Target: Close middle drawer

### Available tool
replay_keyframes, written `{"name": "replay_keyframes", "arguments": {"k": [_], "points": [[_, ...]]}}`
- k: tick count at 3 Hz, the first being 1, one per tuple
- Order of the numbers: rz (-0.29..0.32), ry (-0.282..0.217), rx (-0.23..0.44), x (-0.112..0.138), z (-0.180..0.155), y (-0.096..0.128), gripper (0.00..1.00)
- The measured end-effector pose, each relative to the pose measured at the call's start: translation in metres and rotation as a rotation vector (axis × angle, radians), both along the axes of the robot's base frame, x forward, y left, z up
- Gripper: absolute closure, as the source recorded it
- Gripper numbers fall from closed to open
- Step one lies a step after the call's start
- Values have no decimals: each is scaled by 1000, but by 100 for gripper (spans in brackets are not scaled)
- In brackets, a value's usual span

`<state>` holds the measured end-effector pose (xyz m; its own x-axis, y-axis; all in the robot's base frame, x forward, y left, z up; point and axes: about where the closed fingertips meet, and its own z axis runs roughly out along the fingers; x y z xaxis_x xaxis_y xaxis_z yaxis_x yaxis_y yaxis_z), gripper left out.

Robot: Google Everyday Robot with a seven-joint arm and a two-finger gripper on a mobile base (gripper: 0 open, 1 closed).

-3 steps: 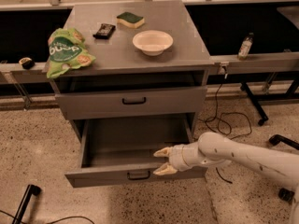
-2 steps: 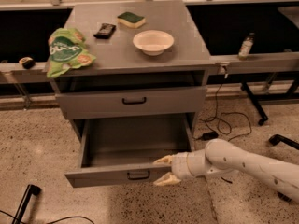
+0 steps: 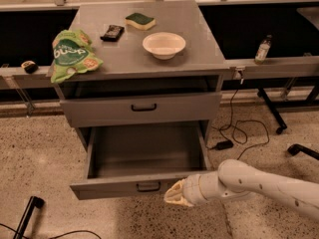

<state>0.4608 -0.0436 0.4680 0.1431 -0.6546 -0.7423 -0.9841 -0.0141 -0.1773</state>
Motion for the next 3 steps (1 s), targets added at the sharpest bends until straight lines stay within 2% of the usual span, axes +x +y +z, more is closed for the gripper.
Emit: {"name": "replay_keyframes", "arguments": {"k": [1,2,3], "points": [[-1,0,0,0,0,0,100],[-1,0,0,0,0,0,100],[-64,2,-31,13,-12,-7,100]]}}
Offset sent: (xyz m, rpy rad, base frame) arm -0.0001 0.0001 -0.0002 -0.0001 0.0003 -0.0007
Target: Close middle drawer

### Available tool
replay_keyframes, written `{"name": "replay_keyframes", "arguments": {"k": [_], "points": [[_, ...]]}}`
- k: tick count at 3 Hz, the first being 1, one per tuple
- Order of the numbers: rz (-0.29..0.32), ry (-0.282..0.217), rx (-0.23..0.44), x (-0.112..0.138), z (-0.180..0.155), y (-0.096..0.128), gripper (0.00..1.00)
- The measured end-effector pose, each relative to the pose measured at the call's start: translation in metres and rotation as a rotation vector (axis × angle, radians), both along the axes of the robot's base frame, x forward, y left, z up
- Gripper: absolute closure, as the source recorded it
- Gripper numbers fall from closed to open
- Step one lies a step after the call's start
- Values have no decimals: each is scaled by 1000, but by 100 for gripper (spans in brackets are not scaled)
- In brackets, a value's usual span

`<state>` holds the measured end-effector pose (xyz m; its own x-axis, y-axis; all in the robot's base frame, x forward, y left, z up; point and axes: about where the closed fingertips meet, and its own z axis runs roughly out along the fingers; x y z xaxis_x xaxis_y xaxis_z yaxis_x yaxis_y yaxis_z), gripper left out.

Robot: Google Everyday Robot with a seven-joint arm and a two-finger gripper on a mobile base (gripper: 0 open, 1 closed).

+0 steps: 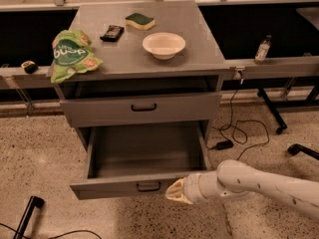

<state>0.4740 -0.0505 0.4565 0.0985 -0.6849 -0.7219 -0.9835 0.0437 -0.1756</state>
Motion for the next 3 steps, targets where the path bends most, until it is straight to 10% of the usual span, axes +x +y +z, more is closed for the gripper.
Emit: {"name": "replay_keyframes", "arguments": {"k": [3], "points": [[-227,-50,-136,48,-72,-60,100]]}}
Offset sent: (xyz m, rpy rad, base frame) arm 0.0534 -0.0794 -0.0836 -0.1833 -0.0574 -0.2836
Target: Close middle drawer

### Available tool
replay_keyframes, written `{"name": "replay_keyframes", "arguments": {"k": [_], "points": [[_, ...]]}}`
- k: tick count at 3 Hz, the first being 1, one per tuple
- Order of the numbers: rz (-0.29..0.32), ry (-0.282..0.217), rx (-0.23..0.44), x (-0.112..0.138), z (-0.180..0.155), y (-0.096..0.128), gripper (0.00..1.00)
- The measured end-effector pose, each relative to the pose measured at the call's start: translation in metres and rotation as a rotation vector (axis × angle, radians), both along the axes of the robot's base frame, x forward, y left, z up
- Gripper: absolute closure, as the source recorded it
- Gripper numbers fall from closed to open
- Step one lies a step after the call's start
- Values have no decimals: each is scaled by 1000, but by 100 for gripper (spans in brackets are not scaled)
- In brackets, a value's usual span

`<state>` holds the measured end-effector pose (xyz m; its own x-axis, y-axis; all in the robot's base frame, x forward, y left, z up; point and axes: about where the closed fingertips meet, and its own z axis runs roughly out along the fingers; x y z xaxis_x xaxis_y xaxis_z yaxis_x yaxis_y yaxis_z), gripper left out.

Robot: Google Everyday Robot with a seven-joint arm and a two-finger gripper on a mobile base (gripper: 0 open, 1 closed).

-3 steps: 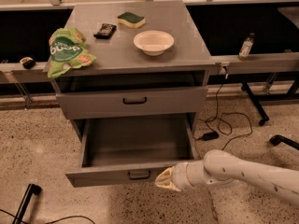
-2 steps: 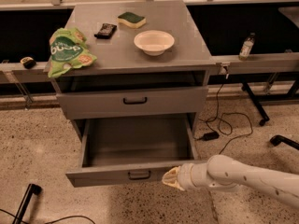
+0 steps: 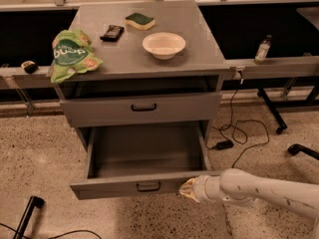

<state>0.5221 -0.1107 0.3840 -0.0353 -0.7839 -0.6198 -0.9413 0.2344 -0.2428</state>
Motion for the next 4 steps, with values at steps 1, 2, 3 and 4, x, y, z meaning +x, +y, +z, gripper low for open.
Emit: {"name": "replay_keyframes", "arguments": {"k": [1,2,3,4], "points": [[2,3,9,12,-9,0,100],[20,-11,4,32,-7,5,100],[45,-37,-6,61,1,10,100],[63,-71,-9,101,8,11,100]]}}
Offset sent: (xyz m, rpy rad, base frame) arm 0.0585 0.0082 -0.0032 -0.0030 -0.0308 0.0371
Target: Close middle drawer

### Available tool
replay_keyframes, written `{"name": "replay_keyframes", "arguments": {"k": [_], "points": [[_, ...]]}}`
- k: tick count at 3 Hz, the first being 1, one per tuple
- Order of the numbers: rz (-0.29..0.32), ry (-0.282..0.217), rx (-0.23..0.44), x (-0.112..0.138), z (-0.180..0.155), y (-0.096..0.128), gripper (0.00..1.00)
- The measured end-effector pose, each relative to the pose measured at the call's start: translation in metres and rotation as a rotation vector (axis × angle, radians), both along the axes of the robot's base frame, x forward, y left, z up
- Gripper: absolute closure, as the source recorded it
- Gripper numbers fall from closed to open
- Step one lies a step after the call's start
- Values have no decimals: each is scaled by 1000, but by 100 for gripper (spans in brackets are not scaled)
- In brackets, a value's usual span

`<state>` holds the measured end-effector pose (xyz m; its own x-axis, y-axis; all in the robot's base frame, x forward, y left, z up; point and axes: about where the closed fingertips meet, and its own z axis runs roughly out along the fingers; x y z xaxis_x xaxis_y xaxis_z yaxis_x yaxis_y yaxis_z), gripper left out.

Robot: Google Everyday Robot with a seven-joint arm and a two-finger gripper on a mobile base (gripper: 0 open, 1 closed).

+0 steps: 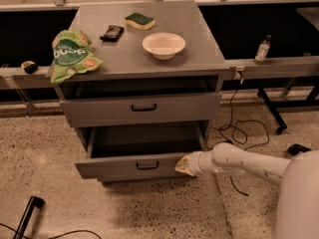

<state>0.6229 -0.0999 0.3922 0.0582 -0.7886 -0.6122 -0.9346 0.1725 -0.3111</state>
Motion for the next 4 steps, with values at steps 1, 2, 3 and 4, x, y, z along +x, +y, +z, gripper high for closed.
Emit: {"name": "replay_keyframes", "arguments": {"k": [1,2,3,4], "points": [[14,-46,-2,41,12,-1,100],[24,-83,-5,70,25,0,100],[20,-104,-2,92,33,-2,100],[13,-111,15,101,34,-4,100]]}}
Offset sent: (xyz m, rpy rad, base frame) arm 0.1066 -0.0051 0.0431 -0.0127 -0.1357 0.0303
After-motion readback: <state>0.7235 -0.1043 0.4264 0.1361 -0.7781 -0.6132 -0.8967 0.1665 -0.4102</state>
